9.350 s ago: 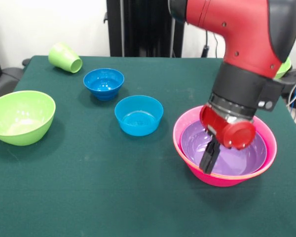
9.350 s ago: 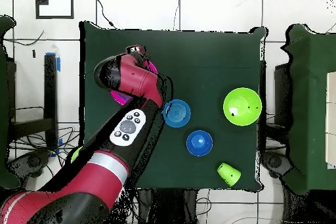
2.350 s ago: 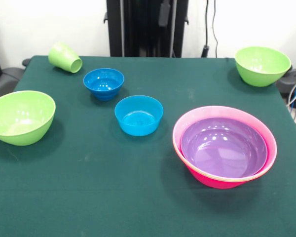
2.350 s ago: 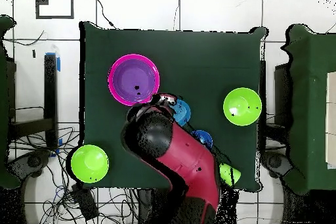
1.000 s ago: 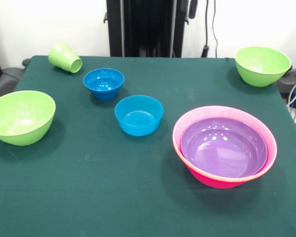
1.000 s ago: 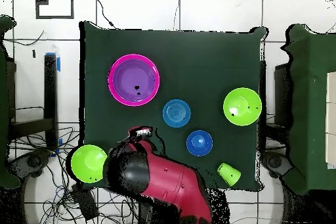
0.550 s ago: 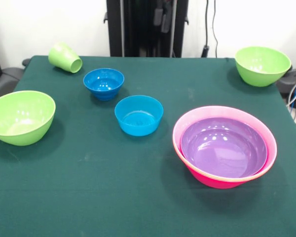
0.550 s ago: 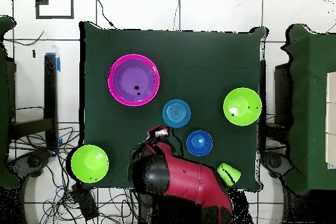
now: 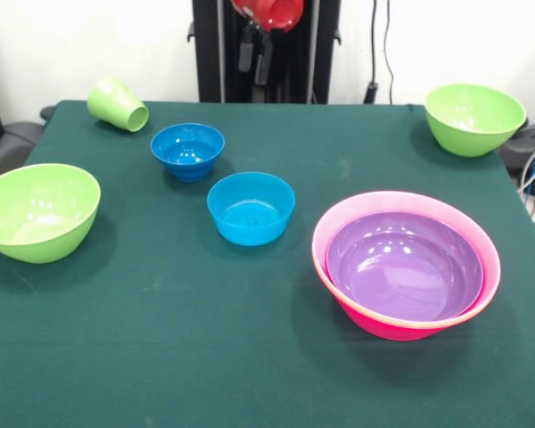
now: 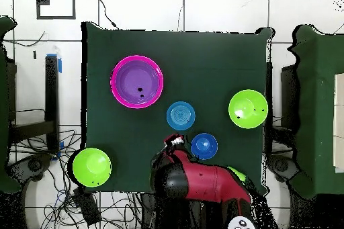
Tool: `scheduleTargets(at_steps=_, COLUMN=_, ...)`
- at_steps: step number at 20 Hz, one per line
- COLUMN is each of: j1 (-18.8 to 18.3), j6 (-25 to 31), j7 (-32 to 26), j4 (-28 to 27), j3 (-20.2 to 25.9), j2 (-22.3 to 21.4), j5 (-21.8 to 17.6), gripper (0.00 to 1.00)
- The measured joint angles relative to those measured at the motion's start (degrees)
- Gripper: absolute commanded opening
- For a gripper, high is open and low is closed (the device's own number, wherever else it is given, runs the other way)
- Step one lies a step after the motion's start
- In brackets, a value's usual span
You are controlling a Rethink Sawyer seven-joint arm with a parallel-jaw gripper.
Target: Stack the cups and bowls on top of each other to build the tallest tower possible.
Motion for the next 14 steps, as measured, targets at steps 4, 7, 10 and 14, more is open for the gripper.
scheduleTargets(at_steps=4, j1=-1.50, j6=-1.07, j7=0.00, j4=-0.02, j3=1.04, j2=1.68, j5=-4.22, gripper=1.00)
scheduleTargets(at_steps=7, j1=-3.64, j6=-2.55, j7=0.00, j4=-0.05, j3=2.36, j2=3.37, j5=-8.49, gripper=1.00)
scheduleTargets(at_steps=10, j1=-5.62, j6=-2.75, j7=0.00, j4=-0.07, j3=3.72, j2=4.30, j5=-10.92, gripper=1.00)
scheduleTargets(at_steps=14, j1=-9.96, j6=-2.78, j7=0.00, j4=-0.12, j3=6.79, j2=5.72, j5=-15.53, gripper=1.00)
